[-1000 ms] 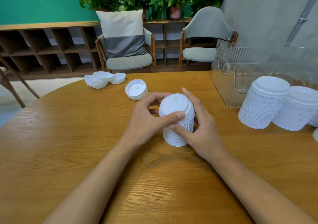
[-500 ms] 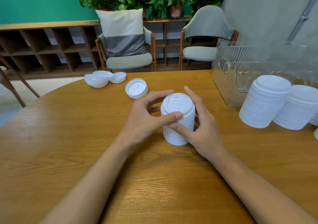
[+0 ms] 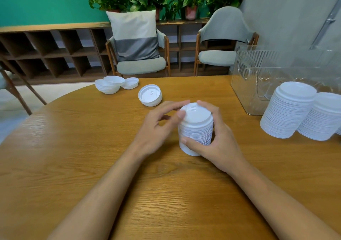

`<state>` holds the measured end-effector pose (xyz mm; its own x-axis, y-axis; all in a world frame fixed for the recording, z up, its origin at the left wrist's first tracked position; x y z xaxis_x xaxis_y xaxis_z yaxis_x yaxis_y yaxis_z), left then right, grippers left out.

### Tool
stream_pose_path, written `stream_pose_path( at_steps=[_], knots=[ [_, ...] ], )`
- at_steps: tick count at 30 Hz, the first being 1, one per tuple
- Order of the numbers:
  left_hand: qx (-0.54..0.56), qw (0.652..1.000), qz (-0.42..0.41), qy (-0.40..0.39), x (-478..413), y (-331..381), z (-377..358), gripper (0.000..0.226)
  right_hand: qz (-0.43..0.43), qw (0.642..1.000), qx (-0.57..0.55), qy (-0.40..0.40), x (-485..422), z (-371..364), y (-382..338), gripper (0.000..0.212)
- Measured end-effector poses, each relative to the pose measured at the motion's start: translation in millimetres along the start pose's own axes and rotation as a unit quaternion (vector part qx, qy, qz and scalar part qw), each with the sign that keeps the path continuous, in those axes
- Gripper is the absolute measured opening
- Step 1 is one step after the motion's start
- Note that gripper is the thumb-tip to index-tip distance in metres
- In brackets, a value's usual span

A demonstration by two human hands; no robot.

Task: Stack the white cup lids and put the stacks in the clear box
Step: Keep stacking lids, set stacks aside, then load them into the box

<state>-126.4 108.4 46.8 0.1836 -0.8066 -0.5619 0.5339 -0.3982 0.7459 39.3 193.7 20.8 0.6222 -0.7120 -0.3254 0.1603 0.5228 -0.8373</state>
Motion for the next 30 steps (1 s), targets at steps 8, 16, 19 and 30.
stream_pose_path(
  at_steps=[8,16,19,30],
  knots=[
    [-0.312,0.944,0.064,0.082,1,-68,49,0.047,-0.012,1.0,0.011,-0.014,-7,-6,-2,0.093],
    [-0.33,0.938,0.1,0.032,-4,-84,47,0.058,-0.001,1.0,0.012,-0.015,-32,-24,-4,0.093],
    [-0.346,0.932,0.102,0.027,-7,-87,48,0.054,0.006,1.0,0.011,-0.018,-41,-31,-3,0.093],
    [-0.39,0.915,0.062,0.088,-10,-89,56,0.014,0.001,1.0,-0.012,-0.013,-48,-37,3,0.093]
  ],
)
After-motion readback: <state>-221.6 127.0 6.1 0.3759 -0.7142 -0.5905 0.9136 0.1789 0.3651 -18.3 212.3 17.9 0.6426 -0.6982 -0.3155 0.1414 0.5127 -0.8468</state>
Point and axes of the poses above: each hand's wrist, its own x-axis away from the middle knuckle, its own z-axis out of the back of the hand, y = z × x, the point moved 4 cm from there along -x, towards the middle knuckle, and after that the axes turned 11 degrees about -z, right-handed, at the moved point
